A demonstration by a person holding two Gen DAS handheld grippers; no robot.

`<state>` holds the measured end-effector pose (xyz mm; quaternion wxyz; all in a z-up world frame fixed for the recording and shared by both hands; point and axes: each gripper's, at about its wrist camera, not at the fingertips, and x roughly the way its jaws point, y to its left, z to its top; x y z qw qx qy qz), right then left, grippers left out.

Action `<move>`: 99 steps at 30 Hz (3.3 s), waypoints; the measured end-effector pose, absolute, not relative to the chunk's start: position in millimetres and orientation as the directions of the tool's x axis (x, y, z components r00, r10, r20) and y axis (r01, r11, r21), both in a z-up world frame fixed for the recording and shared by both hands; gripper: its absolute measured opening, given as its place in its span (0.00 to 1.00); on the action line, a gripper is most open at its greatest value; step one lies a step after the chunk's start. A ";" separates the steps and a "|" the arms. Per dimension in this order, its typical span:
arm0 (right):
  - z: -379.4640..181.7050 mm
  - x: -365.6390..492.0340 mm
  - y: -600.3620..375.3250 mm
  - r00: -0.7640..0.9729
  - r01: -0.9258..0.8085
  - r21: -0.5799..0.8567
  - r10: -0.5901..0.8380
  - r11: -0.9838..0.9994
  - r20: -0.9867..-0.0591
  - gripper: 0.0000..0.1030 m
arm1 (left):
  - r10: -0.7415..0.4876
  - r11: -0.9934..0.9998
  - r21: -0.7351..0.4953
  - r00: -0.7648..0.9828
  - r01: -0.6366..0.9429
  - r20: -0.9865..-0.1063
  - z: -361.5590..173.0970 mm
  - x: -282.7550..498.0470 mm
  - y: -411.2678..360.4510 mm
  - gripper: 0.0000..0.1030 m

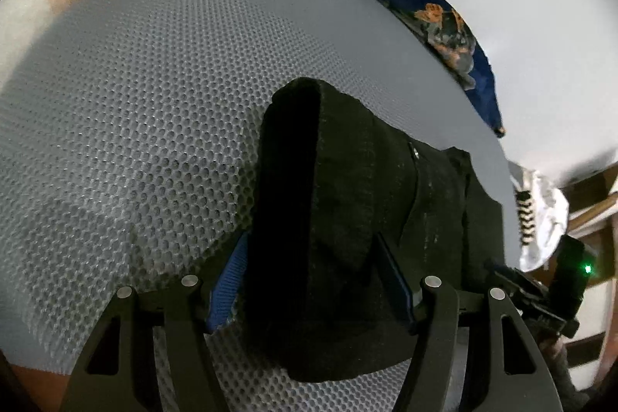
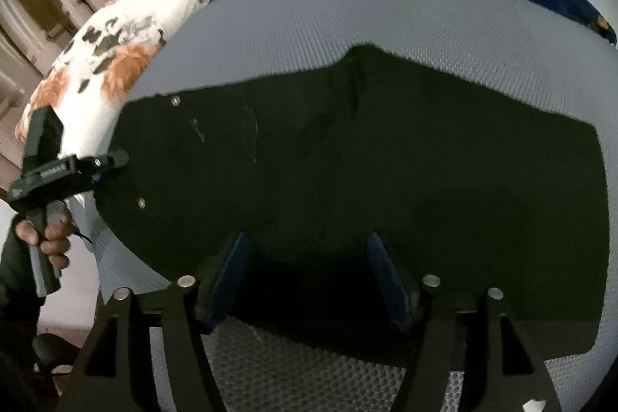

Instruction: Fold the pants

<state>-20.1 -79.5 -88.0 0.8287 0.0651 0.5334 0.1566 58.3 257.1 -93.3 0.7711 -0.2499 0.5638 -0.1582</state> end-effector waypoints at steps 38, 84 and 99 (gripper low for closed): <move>-59.2 22.6 -81.0 0.457 -0.032 0.284 0.267 0.958 -0.849 0.63 | -0.812 0.577 -0.816 0.131 0.033 -0.569 -111.5 92.0 271.8 0.64; -39.9 -32.1 -204.0 0.631 0.098 0.278 0.156 0.956 -0.760 0.69 | -0.583 0.778 -0.627 0.332 -0.034 -0.741 3.8 80.3 131.1 0.22; -50.5 -50.0 -282.5 0.637 0.195 0.322 0.130 0.926 -0.759 0.69 | -0.623 0.768 -0.638 0.292 0.053 -0.726 26.9 106.5 18.6 0.22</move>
